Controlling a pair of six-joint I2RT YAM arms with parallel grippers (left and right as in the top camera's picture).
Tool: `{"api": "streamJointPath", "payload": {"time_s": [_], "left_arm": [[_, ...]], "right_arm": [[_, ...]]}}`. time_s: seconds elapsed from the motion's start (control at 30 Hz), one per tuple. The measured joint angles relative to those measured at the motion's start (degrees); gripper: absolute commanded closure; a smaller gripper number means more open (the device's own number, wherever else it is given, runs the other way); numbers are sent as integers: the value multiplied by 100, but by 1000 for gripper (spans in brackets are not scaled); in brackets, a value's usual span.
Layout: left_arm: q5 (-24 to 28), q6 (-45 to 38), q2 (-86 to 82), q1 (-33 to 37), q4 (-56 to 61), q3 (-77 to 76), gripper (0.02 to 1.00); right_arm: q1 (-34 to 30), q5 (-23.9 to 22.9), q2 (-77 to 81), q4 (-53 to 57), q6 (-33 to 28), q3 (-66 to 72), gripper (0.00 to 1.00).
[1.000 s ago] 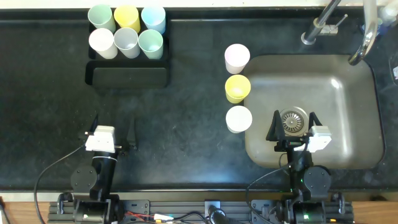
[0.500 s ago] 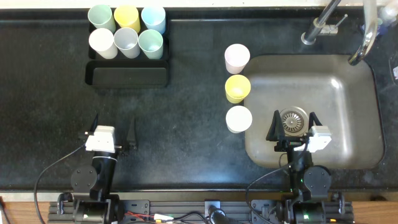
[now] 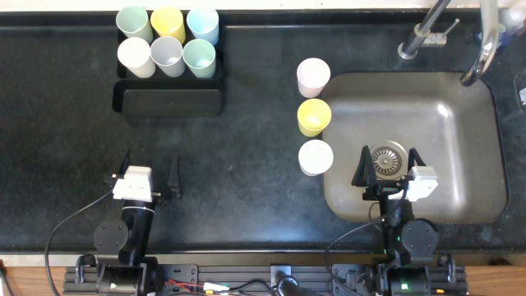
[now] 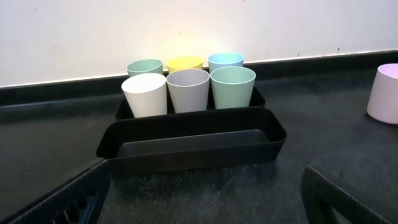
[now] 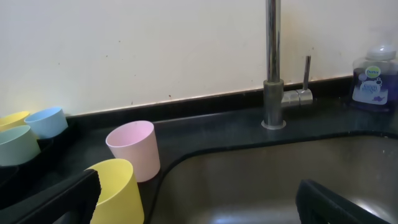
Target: Store Cups
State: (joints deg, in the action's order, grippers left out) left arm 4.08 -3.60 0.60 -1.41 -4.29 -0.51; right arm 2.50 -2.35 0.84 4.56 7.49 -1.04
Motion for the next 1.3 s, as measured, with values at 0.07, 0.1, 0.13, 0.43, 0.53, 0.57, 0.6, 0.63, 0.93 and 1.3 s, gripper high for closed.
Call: {"api": "streamJointPath", "payload": {"time_s": [0.07,0.1,0.13,0.43,0.53,0.57,0.6,0.63,0.93,1.3], "left_arm": [[2,0,0,0,2,0,20],[2,0,0,0,0,0,20],[2,0,0,0,0,0,20],[2,0,0,0,0,0,20],[2,0,0,0,0,0,20],[2,0,0,0,0,0,20],[2,0,0,0,0,0,20],[2,0,0,0,0,0,20],[2,0,0,0,0,0,20],[-304,105,76,2,-9,-26,20]], "right_arm": [[0,-2,0,2,-2,0,5],[0,2,0,4,-2,0,3],[0,0,0,2,0,0,5],[0,2,0,0,-2,-2,5],[0,2,0,0,-2,0,3],[0,2,0,0,-2,-2,3],[0,2,0,2,-2,0,3],[0,0,0,2,-2,0,5],[0,2,0,4,-2,0,5],[0,2,0,0,0,0,3]]}}
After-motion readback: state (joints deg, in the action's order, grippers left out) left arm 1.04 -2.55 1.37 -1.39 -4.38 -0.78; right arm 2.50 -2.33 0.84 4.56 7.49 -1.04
